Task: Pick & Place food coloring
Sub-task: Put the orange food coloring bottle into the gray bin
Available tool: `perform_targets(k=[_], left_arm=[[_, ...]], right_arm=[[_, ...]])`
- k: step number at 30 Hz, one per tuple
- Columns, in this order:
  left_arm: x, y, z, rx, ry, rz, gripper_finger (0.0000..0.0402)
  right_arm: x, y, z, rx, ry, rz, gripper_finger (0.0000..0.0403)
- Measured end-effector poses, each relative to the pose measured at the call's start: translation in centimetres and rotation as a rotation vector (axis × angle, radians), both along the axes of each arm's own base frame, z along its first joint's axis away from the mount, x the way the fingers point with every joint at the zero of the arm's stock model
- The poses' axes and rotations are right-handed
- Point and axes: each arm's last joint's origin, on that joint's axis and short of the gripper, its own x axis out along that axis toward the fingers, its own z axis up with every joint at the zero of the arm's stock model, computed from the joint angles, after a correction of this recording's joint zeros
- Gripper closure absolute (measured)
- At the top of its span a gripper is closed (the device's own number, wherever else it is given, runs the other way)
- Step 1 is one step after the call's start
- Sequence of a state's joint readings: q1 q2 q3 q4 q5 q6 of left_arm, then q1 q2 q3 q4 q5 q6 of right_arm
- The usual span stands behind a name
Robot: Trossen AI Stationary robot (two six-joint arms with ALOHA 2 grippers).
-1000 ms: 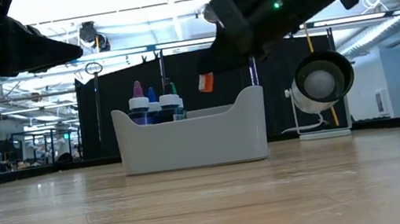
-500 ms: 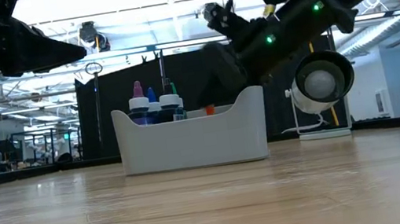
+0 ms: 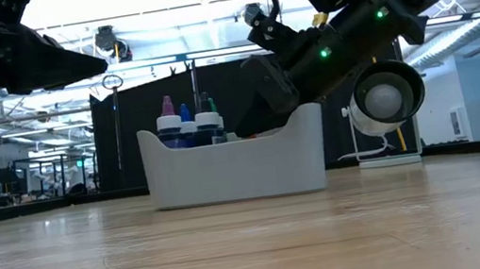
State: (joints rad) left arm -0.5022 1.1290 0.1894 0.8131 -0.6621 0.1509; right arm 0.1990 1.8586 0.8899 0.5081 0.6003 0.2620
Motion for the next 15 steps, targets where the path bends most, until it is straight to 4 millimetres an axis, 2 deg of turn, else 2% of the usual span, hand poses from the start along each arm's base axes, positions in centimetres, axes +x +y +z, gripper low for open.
perform_targets(k=[10,15], left_arm=[[0.01,-0.04,0.0,-0.001,0.001,-0.016,0.0355],[0.01,-0.04,0.0,-0.001,0.001,-0.016,0.0355]], right_arm=[[-0.05,-0.29,-0.49,-0.033,0.045,0.011,0.0342],[-0.03,-0.31,-0.45,-0.037,0.042,0.012,0.0328]])
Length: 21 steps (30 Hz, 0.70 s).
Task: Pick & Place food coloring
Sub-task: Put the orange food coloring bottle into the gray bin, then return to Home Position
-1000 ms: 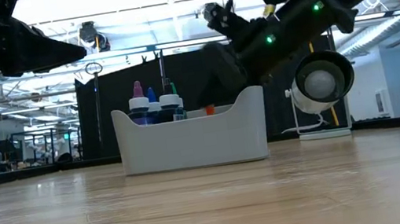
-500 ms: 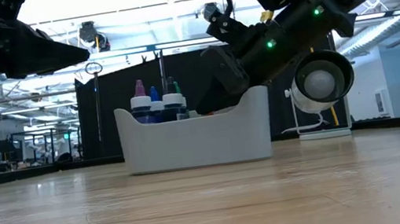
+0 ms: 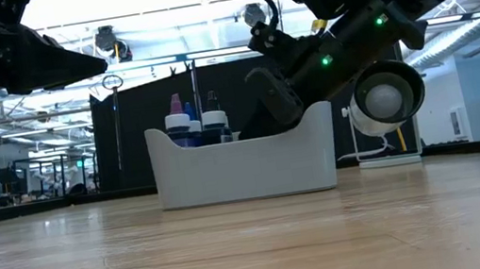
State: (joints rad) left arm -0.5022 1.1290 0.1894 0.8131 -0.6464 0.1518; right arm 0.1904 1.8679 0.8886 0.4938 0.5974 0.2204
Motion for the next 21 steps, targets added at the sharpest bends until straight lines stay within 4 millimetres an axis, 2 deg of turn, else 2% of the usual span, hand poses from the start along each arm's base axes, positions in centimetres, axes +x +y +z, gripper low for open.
perform_targets(k=[7,14,17,21], left_arm=[[0.0,0.0,0.0,0.0,0.0,0.0,0.0355],[0.0,0.0,0.0,0.001,0.0,0.0,0.0355],[0.0,0.0,0.0,0.002,0.001,0.0,0.0355],[0.0,0.0,0.0,0.002,0.001,-0.001,0.0355]], right_arm=[[0.0,0.0,0.0,0.003,-0.004,0.0,0.0299],[0.0,0.0,0.2,-0.004,-0.003,0.003,0.0292],[-0.2,0.1,1.4,-0.027,-0.02,0.019,0.0292],[-0.8,0.4,4.2,-0.042,-0.071,0.037,0.0292]])
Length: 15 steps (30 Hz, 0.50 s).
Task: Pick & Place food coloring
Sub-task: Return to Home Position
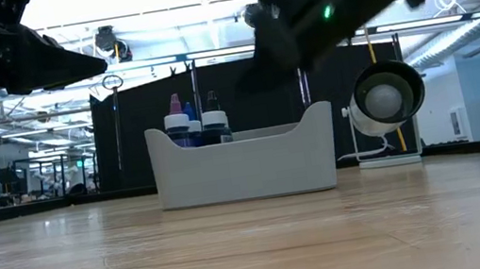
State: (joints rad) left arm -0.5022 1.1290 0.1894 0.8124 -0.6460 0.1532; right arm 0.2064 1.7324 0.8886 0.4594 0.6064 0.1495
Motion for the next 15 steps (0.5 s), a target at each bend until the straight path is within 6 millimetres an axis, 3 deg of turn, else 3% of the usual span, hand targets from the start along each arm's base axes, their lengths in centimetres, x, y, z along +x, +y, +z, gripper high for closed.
perform_targets(k=[4,8,12,15], left_arm=[[0.0,0.0,0.0,0.0,0.0,0.0,0.0355],[0.0,0.0,0.0,0.0,0.001,0.0,0.0355],[0.0,0.0,0.0,0.033,0.005,-0.003,0.0355],[0.0,0.0,0.0,0.074,0.012,-0.006,0.0355]], right_arm=[[-1.3,0.8,3.1,-0.013,-0.033,0.039,0.0292],[-3.2,2.8,5.7,-0.049,-0.065,0.14,0.0301],[-5.8,5.3,7.5,-0.108,-0.104,0.272,0.0334],[-8.3,6.0,8.1,-0.124,-0.136,0.336,0.0371]])
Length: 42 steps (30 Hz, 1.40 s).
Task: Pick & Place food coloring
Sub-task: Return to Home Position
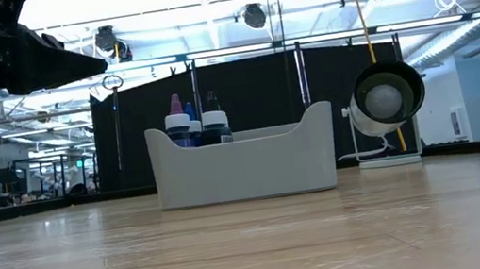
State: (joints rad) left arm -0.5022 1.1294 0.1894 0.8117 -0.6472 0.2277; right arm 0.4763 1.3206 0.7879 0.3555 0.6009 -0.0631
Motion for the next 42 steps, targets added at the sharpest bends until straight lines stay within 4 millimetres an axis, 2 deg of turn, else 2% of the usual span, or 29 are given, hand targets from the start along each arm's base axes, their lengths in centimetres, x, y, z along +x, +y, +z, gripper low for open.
perform_targets(k=[3,7,14,17,23,27,30,35,38,42], left_arm=[[0.0,0.0,0.1,0.0,-0.005,-0.001,0.0355],[0.0,-0.2,0.3,-0.008,-0.031,-0.012,0.0355],[-0.2,-0.7,0.8,0.031,-0.063,-0.044,0.0355],[-0.1,-0.5,0.8,0.029,-0.063,-0.034,0.0355],[0.7,1.1,1.5,0.14,-0.04,0.052,0.0355],[0.4,2.2,2.7,0.15,-0.078,-0.053,0.0366],[-0.5,3.1,4.1,0.126,-0.14,-0.118,0.0393],[-2.9,4.3,5.7,0.052,-0.192,-0.196,0.0397],[-4.1,4.6,5.7,0.024,-0.19,-0.201,0.0398],[-5.6,4.5,4.1,0.049,-0.243,-0.268,0.0399]], right_arm=[[-2.7,-0.6,-0.6,0.023,-0.036,0.029,0.0397],[-5.7,-2.0,-2.5,0.121,-0.099,0.093,0.0395],[-8.8,-3.7,-6.5,0.169,-0.133,0.093,0.0401],[-9.5,-4.1,-7.3,0.148,-0.122,0.096,0.0402],[-10.3,-5.7,-7.5,0.14,-0.155,0.129,0.0402],[-10.9,-6.9,-7.6,0.157,-0.192,0.166,0.0402],[-11.4,-7.8,-7.9,0.178,-0.216,0.161,0.0403],[-12.0,-8.6,-7.6,0.204,-0.273,0.157,0.0403],[-12.2,-8.8,-7.3,0.221,-0.307,0.15,0.0403],[-12.4,-8.7,-7.0,0.228,-0.327,0.161,0.0403]])
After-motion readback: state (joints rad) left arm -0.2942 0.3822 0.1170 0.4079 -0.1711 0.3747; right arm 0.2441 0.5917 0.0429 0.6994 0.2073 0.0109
